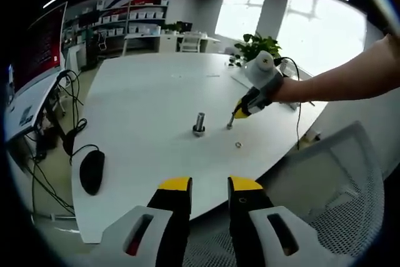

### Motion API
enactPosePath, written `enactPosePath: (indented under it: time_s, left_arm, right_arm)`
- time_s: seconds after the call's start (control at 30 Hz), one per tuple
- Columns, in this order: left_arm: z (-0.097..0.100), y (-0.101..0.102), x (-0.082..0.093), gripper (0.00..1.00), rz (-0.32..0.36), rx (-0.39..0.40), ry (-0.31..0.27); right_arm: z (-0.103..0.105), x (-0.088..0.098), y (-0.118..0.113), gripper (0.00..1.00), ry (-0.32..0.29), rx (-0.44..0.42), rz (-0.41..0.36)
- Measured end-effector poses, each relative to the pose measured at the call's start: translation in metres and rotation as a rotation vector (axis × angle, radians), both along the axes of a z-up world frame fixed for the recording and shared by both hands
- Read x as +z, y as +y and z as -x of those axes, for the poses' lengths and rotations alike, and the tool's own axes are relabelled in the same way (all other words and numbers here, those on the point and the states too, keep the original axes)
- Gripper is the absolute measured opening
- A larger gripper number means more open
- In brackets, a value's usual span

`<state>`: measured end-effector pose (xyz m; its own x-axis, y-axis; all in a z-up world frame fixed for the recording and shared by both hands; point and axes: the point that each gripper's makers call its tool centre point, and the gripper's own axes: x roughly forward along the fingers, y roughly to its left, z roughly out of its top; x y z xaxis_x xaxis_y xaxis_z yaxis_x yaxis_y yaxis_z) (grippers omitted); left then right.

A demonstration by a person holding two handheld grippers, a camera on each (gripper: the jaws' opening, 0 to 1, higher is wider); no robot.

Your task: Place the washer onto the threaded stud by aligning its center hole with the stud, sliding it down to the base, and recovering from edge contact or off-axis alignment until the washer reaches the visible bottom stop.

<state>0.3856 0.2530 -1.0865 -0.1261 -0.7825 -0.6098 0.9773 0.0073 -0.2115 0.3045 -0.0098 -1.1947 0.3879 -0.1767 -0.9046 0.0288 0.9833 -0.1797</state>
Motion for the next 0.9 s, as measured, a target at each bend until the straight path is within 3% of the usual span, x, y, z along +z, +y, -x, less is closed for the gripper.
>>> enactPosePath:
  time_s: [0.67,0.9]
  left_arm:
    - [0.001,0.001,-0.003,0.20,-0.019,-0.004,-0.002]
    - [0.000,0.001,-0.004,0.20,-0.023,-0.006,-0.002]
  right_arm:
    - [0.000,-0.036,-0.003,0.15,0.040,-0.033,-0.047]
    - [0.002,-0.035,0.004,0.15,0.046,-0.040,-0.059]
